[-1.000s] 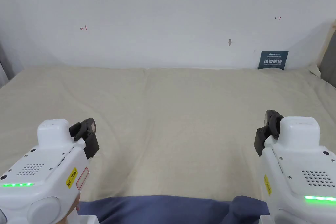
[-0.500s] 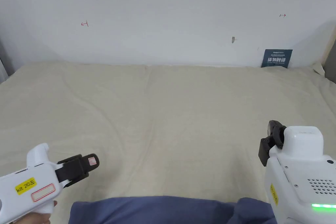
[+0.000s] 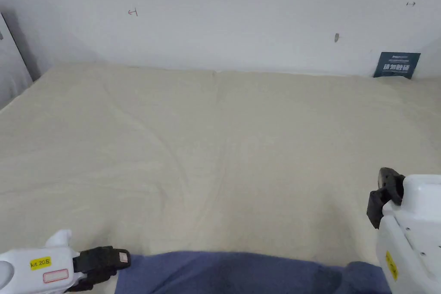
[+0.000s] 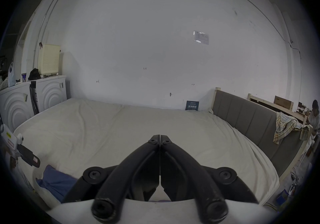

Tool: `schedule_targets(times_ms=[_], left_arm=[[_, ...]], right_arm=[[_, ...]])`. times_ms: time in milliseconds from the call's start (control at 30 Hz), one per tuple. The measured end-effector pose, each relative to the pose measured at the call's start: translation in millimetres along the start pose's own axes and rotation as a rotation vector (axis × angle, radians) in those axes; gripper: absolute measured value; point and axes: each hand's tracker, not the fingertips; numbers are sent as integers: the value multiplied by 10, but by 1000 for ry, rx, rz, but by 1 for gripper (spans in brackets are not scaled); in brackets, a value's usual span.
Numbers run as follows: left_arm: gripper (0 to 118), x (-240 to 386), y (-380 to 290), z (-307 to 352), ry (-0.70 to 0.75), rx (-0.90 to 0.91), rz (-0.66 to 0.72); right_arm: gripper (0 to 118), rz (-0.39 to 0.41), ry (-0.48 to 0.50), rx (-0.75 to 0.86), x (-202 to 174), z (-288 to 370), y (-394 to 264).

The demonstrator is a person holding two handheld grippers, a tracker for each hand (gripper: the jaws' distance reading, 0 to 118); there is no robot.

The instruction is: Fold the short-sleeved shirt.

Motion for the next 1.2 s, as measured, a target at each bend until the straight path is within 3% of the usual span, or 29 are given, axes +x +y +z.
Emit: schedule_targets(times_ms=[33,300,400,433,467,567,633,800,833,933,1200], left_arm=[[93,-31,-13,-50,10,-5,11],[90,-353,-64,-514,7,-77,-41],[67,-358,-70,-498,21,-39,-79],[52,-362,-82,-516,8,-41,-51],[30,-360,-84,-562,12,-52,-48],[23,-334,-181,-666,31,-41,-83],[12,-325,-151,-639,36,-35,-77],[8,-50,-223,-463,59,-16,-59],[8,-10,-169,-394,69,0,-137],[7,45,-66,-170,71,13,-141],[7,60,114,384,224,77,-154]], right_arm=[[0,2,2,-9,-11,-24,-21],[0,24,10,-71,-88,-158,-125],[0,28,10,-79,-96,-168,-134],[0,29,10,-81,-89,-175,-136],[0,29,12,-84,-102,-174,-138],[0,27,16,-89,-84,-178,-139],[0,28,12,-89,-91,-164,-136],[0,23,10,-88,-37,-158,-96],[0,19,10,-83,-20,-153,-82],[0,15,8,-68,5,-117,-39],[0,-21,11,-35,126,-2,-13]])
